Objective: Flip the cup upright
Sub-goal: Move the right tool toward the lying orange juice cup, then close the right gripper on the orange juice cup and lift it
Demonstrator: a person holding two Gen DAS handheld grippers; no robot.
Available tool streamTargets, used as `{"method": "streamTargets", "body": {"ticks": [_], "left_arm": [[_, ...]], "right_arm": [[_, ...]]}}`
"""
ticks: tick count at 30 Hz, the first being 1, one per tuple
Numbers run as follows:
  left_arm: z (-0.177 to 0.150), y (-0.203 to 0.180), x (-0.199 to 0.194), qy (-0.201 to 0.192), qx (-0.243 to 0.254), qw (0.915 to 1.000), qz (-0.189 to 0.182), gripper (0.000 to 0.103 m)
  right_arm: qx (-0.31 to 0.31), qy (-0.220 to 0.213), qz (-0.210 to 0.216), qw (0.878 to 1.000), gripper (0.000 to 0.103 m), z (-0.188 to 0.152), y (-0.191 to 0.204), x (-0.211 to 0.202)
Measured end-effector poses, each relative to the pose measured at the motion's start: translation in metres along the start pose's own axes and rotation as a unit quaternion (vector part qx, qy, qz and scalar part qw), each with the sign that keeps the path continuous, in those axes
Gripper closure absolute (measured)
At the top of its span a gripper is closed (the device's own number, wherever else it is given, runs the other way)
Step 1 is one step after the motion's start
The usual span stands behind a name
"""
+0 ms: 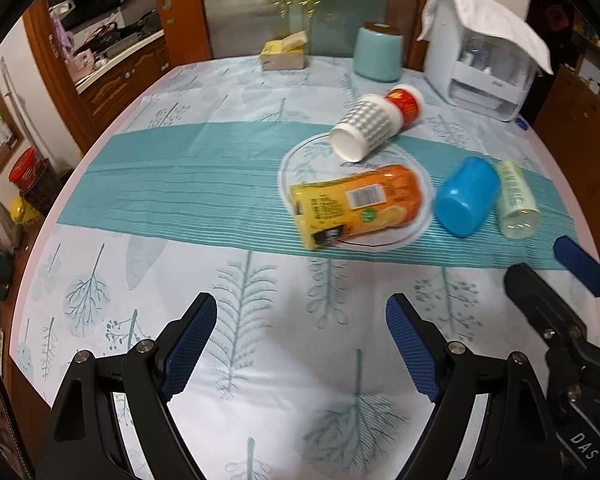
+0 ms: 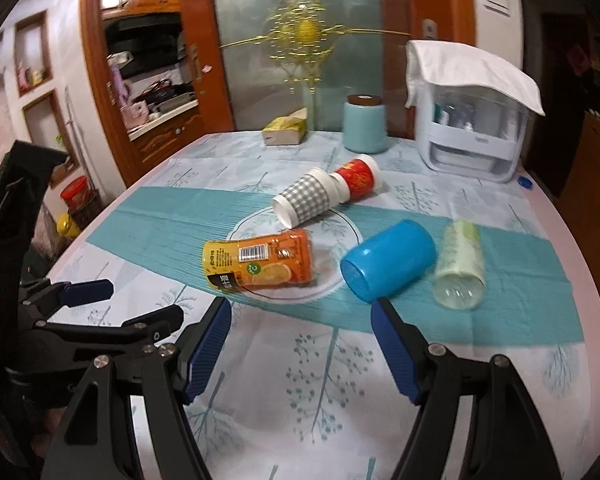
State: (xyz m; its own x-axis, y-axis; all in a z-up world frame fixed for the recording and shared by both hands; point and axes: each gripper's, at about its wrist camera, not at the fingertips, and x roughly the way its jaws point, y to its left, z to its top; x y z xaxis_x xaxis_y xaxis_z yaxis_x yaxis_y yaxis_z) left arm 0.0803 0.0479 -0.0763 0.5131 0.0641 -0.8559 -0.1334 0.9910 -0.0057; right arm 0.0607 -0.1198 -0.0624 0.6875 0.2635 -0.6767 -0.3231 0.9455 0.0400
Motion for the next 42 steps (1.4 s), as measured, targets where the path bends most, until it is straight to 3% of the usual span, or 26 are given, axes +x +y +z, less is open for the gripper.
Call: {"method": "streamTargets", "body": {"ticks": [10, 18, 25, 35, 38, 42], "left_arm": [[0.002, 0.046, 0.052, 0.054, -0.057, 0.9968, 0.015, 0.018], [0.005, 0.066, 0.074, 0.066, -0.079, 0.9945, 0.020, 0.018], [0.027, 0.079, 0.091, 0.060, -0.095, 0.9930, 0.035, 0.018], [0.042, 0.107, 0.111, 0.066, -0.130, 0.9886, 0.039, 0.018], [0.042, 0.113, 0.114, 0.069, -0.133, 0.9879, 0.040, 0.018], [0.042, 0.114, 0.119, 0.074, -0.132, 0.9876, 0.039, 0.018]], "right_arm": [[-0.136, 0.011, 0.015, 0.991, 0.030, 0.015, 0.021, 0.056], [-0.321, 0.011, -0.012, 0.947, 0.030, 0.007, 0.062, 0.097], [-0.384, 0.017, -0.003, 0.923, 0.030, 0.013, 0.082, 0.121], [-0.466, 0.061, -0.007, 0.883, 0.030, 0.013, 0.097, 0.162], [-0.475, 0.066, -0.019, 0.877, 0.030, 0.015, 0.100, 0.172], [-0.446, 0.087, -0.004, 0.891, 0.032, 0.028, 0.099, 0.177]]}}
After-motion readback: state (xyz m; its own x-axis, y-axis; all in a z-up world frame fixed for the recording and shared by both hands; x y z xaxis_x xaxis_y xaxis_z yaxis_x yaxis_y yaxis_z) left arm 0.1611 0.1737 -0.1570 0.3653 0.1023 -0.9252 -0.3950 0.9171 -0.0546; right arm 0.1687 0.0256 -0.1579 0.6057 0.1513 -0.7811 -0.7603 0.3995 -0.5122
